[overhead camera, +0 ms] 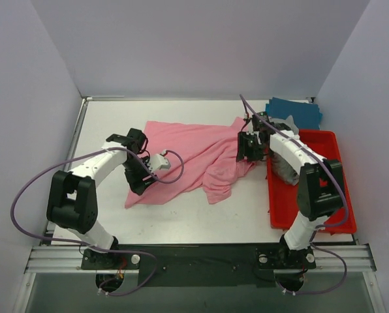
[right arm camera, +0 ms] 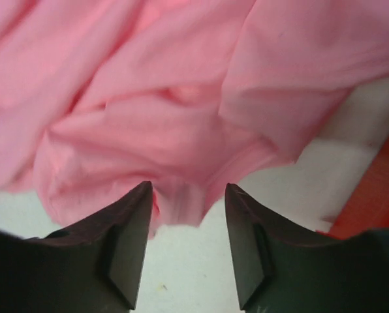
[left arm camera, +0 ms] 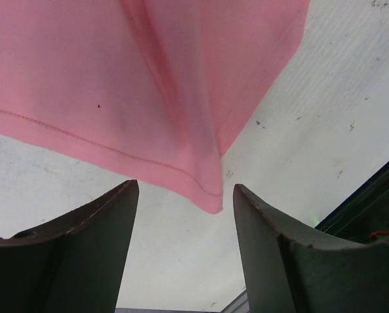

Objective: Fold and stack the t-shirts
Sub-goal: Flatten out the tshirt

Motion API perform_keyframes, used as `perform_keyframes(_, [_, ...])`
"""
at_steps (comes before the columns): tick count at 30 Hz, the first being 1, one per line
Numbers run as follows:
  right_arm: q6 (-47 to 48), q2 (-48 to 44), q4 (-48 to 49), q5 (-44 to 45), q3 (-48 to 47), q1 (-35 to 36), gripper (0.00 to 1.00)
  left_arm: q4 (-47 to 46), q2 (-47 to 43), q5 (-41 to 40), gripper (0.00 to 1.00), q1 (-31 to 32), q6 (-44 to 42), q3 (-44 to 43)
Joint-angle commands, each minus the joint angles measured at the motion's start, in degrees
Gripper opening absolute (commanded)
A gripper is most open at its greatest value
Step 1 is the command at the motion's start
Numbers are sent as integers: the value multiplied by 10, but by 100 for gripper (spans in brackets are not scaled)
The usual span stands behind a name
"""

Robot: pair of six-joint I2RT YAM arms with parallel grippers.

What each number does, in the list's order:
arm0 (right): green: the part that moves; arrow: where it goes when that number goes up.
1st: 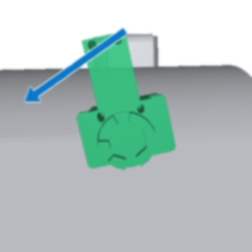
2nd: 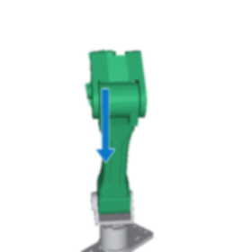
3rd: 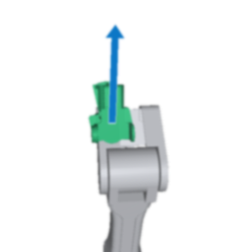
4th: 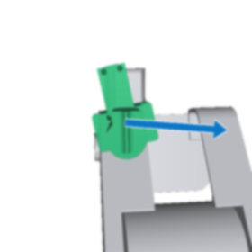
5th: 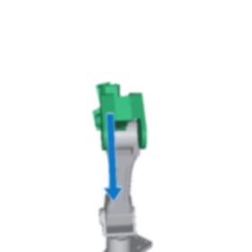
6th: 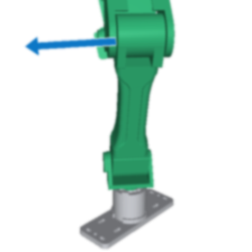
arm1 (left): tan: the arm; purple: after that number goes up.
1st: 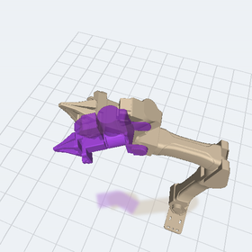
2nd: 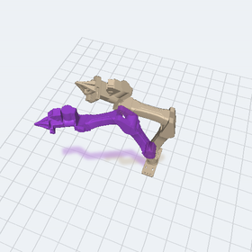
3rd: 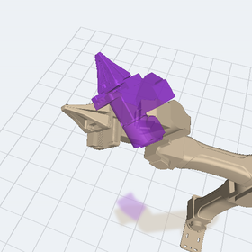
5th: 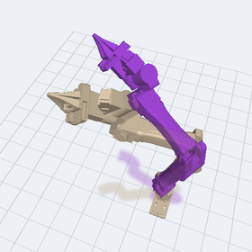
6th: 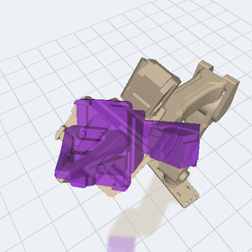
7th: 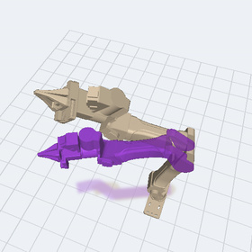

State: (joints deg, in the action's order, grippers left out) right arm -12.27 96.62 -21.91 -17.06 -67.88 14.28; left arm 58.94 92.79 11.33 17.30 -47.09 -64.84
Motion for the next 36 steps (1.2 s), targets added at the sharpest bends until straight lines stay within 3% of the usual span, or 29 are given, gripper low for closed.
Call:
perform_keyframes(1, [2, 61, -107, 106, -132, 6, 50, 68, -18, 36, 70, -5, -56, -39])
perform_keyframes(4, [9, 22, -153, 169, -150, 38, 57, 110, -32, 42, 65, -5, -82, -17])
perform_keyframes(7, [-2, -57, -151, 196, -63, 77, 59, 88, -63, 13, 60, -6, -90, 48])
perform_keyframes(9, [-23, -134, -139, 185, 0, 99, 56, 59, -73, 1, 59, -5, -92, 80])
perform_keyframes(12, [-39, -175, -77, 100, 81, 128, 53, 39, -65, -4, 59, -5, -74, 82])
perform_keyframes(17, [-67, -140, 21, 31, 197, 141, 48, 8, -53, -10, 65, -5, -84, 98])
perform_keyframes(25, [-80, -47, 144, 51, 202, 158, 50, -45, -49, -52, 65, -6, -91, 162])
perform_keyframes(30, [-65, 2, 166, 30, 199, 174, 49, -75, -50, -59, 65, -12, -83, 179])
perform_keyframes(32, [-64, 7, 167, 27, 195, 174, 37, -96, -47, -64, 65, -16, -73, 182])
perform_keyframes(33, [-63, 3, 167, 27, 194, 174, 24, -105, -46, -68, 64, -19, -69, 184])
perform_keyframes(34, [-62, -3, 166, 26, 189, 174, 18, -116, -40, -68, 60, -20, -67, 184])
perform_keyframes(35, [-55, -11, 161, 26, 187, 173, 4, -123, -36, -69, 56, -24, -63, 184])
perform_keyframes(36, [-48, -25, 155, 28, 179, 172, 0, -129, -29, -69, 43, -27, -58, 184])
